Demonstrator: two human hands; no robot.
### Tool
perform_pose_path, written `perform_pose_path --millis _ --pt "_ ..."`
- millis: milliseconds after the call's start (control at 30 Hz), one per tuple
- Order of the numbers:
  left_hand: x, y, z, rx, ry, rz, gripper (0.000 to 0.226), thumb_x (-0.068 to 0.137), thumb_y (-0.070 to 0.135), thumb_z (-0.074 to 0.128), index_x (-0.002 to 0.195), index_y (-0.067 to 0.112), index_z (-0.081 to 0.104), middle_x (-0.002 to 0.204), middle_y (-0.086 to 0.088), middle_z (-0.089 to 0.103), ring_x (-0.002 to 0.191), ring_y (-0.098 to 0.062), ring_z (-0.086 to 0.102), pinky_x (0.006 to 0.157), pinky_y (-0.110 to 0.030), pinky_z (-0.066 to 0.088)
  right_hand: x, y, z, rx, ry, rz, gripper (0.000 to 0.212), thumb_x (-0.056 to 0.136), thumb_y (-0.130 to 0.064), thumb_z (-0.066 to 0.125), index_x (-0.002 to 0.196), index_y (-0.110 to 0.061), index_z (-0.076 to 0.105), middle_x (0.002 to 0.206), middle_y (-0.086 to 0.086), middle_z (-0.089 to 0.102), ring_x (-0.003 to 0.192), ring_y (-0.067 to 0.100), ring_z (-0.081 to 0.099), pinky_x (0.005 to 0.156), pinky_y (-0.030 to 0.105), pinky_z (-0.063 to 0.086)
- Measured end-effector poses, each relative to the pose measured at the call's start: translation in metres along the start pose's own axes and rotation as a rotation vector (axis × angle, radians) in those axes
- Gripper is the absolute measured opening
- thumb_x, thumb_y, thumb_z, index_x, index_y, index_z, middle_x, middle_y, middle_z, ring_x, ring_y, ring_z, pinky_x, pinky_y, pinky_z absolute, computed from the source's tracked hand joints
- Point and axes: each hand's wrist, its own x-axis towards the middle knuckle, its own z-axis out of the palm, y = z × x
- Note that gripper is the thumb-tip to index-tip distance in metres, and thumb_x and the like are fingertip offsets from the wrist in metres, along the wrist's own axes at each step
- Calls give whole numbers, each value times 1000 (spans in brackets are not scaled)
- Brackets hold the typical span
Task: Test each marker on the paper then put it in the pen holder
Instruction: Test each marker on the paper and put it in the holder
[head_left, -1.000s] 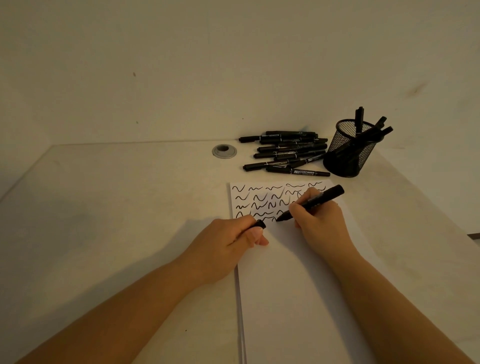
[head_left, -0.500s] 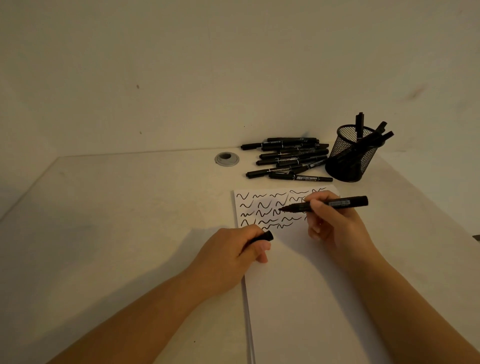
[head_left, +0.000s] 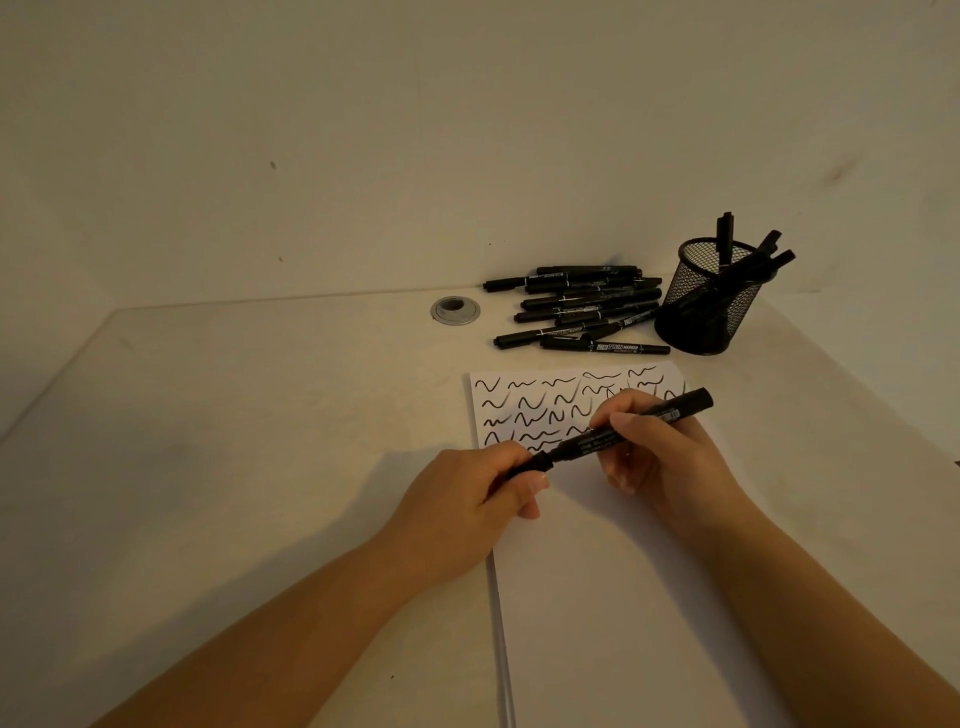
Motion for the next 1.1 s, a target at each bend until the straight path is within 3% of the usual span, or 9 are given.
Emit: perform_pose_path --millis 133,233,400,500,600,733,833,1000,1100 --pt "-2 2 3 4 42 28 9 91 34 51 89 33 60 68 25 65 45 -3 47 45 -12 34 -1 -1 5 -38 -46 -7 15 77 -18 53 66 -19 64 48 3 55 43 14 46 42 18 38" --pt "-1 4 2 -17 89 33 9 89 33 54 97 33 59 71 26 65 49 -4 49 48 -12 37 -2 -1 7 -5 -53 -1 17 76 -15 53 60 -18 57 46 5 54 41 15 47 41 18 38" --pt "-4 11 1 11 142 112 4 88 32 55 89 28 57 71 15 67 43 0 44 45 -9 30 -4 -6 10 34 -63 44 23 79 -22 52 56 -16 51 44 7 52 36 17 41 38 20 33" --pt "-5 16 2 43 185 139 12 86 37 51 84 27 57 64 18 60 47 5 45 46 -9 30 -6 -8 17 8 37 68 35 84 -33 46 54 -16 53 42 6 50 35 15 39 37 17 31" --pt "-3 19 5 60 219 148 15 86 37 47 82 25 56 57 17 54 49 3 45 46 -11 28 -7 -7 23 38 146 87 41 91 -26 43 53 -16 54 39 6 47 32 14 36 34 17 28" --pt "-3 20 10 162 263 213 32 90 41 40 84 16 58 60 17 45 52 -3 40 50 -11 29 -9 -5 27 90 185 81 31 84 -25 45 57 -9 48 35 6 40 31 16 29 37 21 20" --pt "-4 22 13 158 279 231 36 90 40 33 83 14 56 57 21 34 51 1 35 50 -10 26 -9 -5 30 148 154 54 27 77 -24 44 53 -11 47 33 5 36 30 15 27 37 22 20" --pt "-5 21 14 158 228 207 34 90 43 30 79 18 52 53 18 32 49 1 35 48 -12 23 -10 -4 30 119 132 26 30 76 -20 43 47 -17 45 33 4 36 31 14 28 37 22 22" --pt "-5 22 13 91 166 206 23 89 44 29 74 30 41 48 12 33 45 -5 36 47 -14 22 -11 -5 30 91 115 -23 34 77 -18 42 44 -22 46 33 3 36 32 15 28 39 22 23"
